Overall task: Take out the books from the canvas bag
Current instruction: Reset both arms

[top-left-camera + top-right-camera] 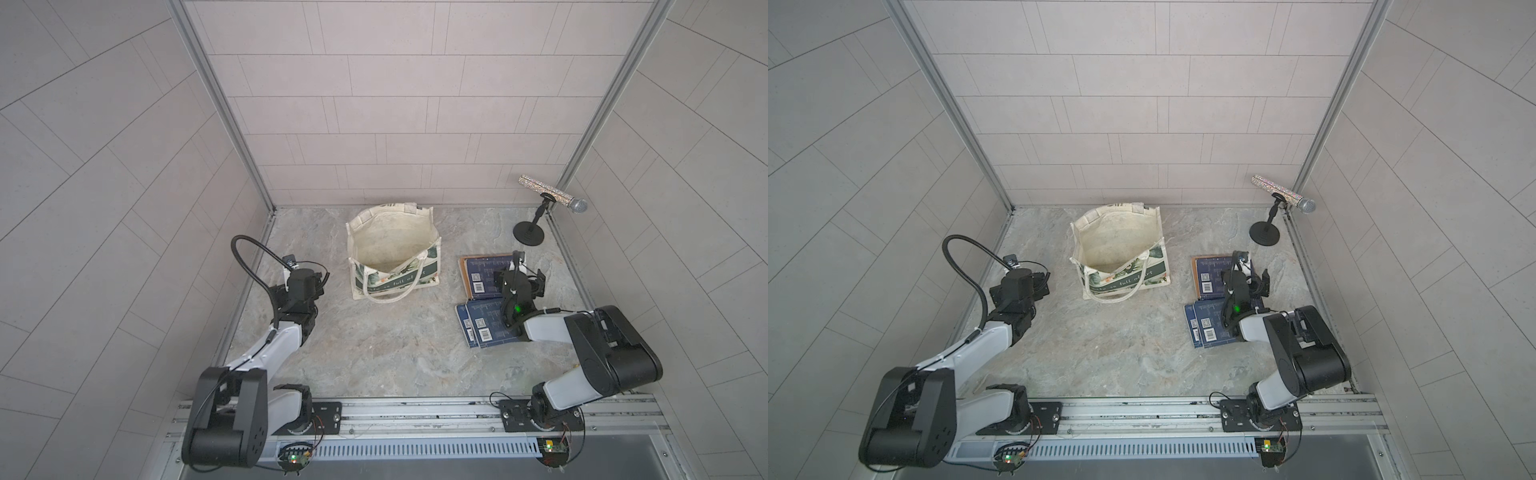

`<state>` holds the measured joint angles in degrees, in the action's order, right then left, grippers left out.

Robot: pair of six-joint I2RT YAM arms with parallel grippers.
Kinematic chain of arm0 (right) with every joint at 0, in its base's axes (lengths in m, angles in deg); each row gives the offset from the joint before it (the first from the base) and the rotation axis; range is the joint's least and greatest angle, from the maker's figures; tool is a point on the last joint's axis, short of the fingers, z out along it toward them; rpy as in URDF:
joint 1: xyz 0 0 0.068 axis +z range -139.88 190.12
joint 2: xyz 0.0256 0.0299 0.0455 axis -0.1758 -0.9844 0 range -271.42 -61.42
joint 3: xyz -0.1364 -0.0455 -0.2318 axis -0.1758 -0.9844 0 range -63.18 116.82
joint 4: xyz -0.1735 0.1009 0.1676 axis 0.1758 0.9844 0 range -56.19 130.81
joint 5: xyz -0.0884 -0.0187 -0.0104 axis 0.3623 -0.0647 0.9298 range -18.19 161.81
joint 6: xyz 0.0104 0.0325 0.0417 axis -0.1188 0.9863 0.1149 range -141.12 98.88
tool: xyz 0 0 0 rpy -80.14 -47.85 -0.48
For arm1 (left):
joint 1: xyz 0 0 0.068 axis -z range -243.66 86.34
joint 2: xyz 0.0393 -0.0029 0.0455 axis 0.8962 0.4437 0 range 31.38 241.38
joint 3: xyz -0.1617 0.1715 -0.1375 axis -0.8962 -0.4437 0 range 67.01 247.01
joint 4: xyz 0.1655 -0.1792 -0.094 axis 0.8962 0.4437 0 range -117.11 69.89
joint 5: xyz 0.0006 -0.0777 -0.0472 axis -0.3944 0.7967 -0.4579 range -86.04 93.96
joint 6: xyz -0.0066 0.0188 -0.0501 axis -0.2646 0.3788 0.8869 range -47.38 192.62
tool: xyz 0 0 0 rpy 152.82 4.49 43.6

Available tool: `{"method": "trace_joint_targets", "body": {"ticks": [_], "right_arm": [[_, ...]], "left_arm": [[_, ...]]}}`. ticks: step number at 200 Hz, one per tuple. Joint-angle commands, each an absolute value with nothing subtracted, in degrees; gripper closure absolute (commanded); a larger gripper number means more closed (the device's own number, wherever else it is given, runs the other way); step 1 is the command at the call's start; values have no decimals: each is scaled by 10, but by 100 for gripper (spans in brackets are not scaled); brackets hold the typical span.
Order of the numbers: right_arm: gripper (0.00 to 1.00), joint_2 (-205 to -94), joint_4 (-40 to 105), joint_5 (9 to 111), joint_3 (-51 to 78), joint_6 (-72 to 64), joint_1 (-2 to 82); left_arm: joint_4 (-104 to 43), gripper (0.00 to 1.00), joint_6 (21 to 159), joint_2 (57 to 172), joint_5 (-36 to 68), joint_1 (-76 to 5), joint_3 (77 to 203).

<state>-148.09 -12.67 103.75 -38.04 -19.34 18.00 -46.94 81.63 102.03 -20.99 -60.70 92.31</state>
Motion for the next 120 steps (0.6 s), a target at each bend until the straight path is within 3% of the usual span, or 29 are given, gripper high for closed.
{"method": "trace_joint_targets", "body": {"ticks": [1, 35, 51, 120], "right_arm": [[0, -1472, -66, 955, -368, -171, 149], [0, -1523, -251, 874, -433, -198, 137], [0, -1506, -197, 880, -421, -189, 140], [0, -1515, -231, 882, -431, -193, 142]], "left_arm": [[-630, 0, 800, 1079, -172, -614, 908], [-740, 0, 772, 1187, -141, -618, 912], [-758, 0, 756, 1214, -114, -617, 915], [-799, 0, 742, 1221, -105, -610, 894]]}}
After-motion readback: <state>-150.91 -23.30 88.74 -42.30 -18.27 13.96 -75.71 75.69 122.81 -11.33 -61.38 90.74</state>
